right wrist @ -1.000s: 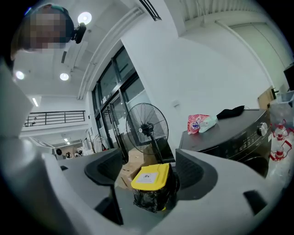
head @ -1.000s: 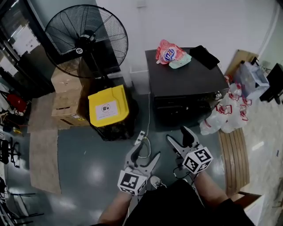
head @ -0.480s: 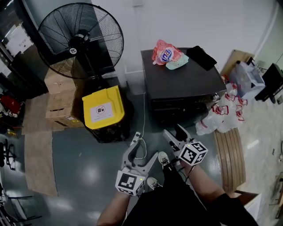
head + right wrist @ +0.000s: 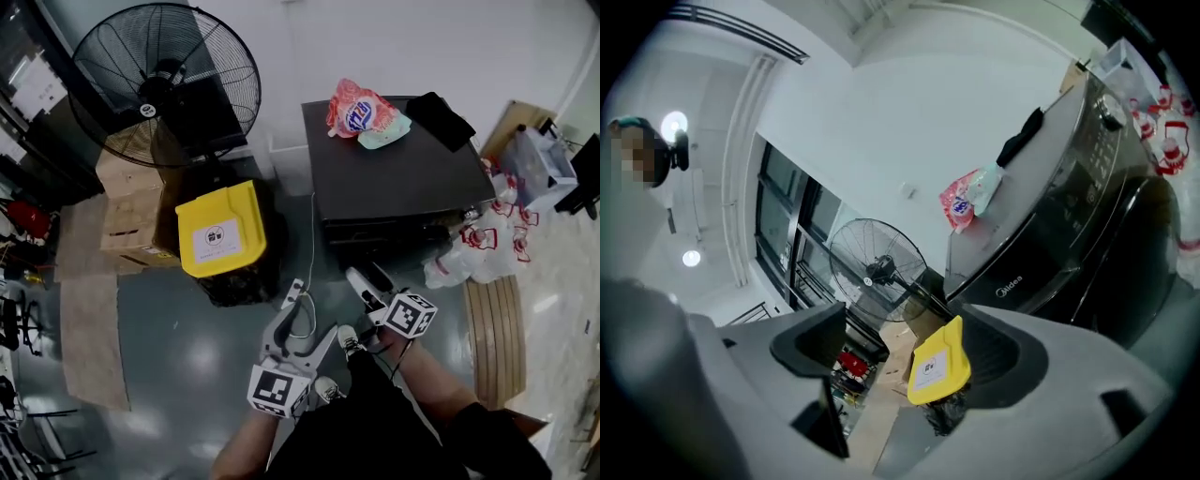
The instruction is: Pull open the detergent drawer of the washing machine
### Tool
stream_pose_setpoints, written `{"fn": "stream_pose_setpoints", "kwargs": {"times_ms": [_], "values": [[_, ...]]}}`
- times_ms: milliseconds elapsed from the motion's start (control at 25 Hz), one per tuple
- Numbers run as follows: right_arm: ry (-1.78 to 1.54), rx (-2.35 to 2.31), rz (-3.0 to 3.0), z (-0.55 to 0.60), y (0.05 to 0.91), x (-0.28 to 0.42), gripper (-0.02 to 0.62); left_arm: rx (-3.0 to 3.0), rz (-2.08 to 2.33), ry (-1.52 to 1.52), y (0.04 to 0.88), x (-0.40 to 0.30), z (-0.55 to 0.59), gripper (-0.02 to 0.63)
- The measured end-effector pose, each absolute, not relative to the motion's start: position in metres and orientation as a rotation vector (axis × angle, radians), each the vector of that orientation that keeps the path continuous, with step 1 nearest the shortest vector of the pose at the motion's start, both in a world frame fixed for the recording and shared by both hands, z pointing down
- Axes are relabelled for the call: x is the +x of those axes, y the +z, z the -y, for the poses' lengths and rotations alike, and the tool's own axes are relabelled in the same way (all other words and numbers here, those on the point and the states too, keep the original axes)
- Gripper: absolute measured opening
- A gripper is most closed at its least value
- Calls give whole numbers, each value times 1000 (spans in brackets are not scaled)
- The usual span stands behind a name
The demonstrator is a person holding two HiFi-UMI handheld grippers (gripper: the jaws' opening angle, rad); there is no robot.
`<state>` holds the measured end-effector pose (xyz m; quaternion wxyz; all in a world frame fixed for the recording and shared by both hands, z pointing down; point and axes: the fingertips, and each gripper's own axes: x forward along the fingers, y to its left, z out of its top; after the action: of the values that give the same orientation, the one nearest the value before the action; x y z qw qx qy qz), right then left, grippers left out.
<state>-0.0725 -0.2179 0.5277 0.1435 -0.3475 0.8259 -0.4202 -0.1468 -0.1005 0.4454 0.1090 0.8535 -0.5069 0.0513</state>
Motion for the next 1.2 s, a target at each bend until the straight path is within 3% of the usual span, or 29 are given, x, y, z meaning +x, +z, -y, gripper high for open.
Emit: {"fn": "stream_pose_setpoints", "kwargs": {"times_ms": [480,680,1200], "values": [[-1489,-922,-2156,290,595,-69,413,2462,1465,180,476,-129,159,291],[-1680,-996,-1951,308,633,-56,456,2445,1453,194,487,-125,178,291],[-1780,-963,-1829,348,676,-51,529,2410,1426,208,507,-119,217,293]]}}
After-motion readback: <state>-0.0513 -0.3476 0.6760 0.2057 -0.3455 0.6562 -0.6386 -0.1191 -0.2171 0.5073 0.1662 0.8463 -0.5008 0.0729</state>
